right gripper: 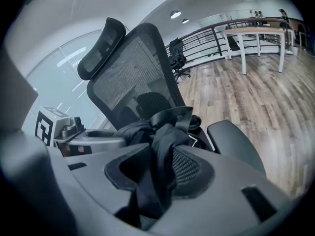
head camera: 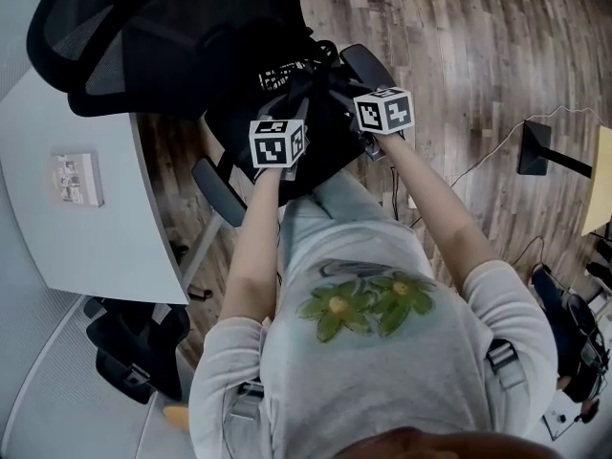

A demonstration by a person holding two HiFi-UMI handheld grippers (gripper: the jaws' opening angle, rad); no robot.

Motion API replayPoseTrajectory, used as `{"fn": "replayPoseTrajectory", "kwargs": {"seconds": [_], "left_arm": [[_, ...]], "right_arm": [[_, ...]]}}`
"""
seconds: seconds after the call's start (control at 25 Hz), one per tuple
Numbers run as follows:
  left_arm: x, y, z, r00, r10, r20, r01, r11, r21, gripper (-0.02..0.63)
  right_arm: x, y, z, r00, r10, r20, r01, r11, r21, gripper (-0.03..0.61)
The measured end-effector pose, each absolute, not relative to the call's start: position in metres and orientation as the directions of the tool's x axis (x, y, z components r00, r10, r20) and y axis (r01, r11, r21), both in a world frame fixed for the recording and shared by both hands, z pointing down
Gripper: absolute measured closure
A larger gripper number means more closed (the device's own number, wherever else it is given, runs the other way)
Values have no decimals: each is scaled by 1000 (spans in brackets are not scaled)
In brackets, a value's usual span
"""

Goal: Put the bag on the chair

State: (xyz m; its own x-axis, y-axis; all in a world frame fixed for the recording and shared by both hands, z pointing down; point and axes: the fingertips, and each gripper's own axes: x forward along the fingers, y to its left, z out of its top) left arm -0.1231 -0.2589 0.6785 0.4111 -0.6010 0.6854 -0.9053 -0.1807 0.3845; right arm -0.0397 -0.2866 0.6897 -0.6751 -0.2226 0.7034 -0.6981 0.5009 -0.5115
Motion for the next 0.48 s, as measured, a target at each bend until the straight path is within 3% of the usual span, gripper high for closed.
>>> {"fn": "replayPoseTrajectory", "kwargs": {"seconds": [0.48], "left_arm": [[-122, -252, 688, 400, -566, 721, -914, -190, 358, 428]], "right_arm": [[-17, -278, 701, -603, -270, 750, -763, 468, -445, 362]]}}
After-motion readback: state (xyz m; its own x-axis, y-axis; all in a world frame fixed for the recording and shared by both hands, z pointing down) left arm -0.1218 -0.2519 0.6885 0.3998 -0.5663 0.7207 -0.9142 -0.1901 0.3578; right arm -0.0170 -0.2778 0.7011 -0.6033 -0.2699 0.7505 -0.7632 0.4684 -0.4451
